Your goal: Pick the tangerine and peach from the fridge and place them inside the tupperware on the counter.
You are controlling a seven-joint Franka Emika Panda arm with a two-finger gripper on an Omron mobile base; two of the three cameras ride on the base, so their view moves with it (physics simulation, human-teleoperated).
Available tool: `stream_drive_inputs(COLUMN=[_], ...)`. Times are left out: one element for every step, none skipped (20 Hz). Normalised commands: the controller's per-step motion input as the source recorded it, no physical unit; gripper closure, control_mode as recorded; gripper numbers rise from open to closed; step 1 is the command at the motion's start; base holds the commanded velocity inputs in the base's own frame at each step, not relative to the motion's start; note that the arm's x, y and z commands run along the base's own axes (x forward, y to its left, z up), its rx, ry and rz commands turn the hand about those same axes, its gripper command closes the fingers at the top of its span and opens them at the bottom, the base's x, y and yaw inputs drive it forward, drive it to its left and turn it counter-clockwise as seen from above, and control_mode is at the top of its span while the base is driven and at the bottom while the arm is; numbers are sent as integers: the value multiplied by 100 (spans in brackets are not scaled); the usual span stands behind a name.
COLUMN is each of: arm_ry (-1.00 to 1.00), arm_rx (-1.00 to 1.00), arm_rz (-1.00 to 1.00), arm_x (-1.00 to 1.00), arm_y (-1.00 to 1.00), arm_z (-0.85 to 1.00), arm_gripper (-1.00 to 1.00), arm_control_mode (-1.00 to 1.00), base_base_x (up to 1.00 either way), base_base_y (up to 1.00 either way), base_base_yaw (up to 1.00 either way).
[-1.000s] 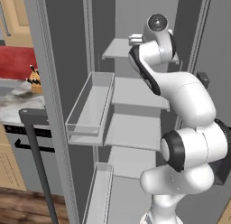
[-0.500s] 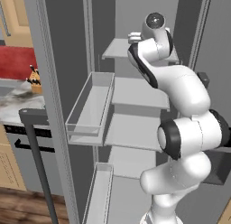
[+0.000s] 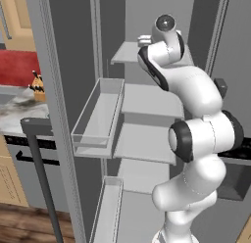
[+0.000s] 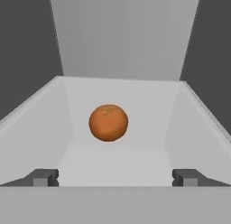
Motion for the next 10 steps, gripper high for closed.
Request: stream_drive_inputs(arm_ry=[0, 0, 0, 0, 0, 0, 0, 0, 0, 0], arm_rx=[0, 0, 0, 0, 0, 0, 0, 0, 0, 0], arm_rz=[0, 0, 0, 0, 0, 0, 0, 0, -1, -1], arm_x=[32, 30, 29, 26, 24, 22, 24, 26, 26, 27], arm_y=[-2, -2, -2, -2, -2, -2, -2, -2, -3, -4], arm_z=[-7, -7, -8, -9, -9, -11, -11, -10, -10, -10], arm_gripper=[-100, -100, -100, -100, -100, -100, -100, -100, -100, -100], arm_control_mode=[-100, -100, -100, -100, -100, -100, -100, -100, -100, -100], base_base_x=[0, 0, 0, 0, 0, 0, 0, 0, 0, 0], base_base_y=[0, 0, 0, 0, 0, 0, 0, 0, 0, 0], base_base_yaw=[0, 0, 0, 0, 0, 0, 0, 0, 0, 0])
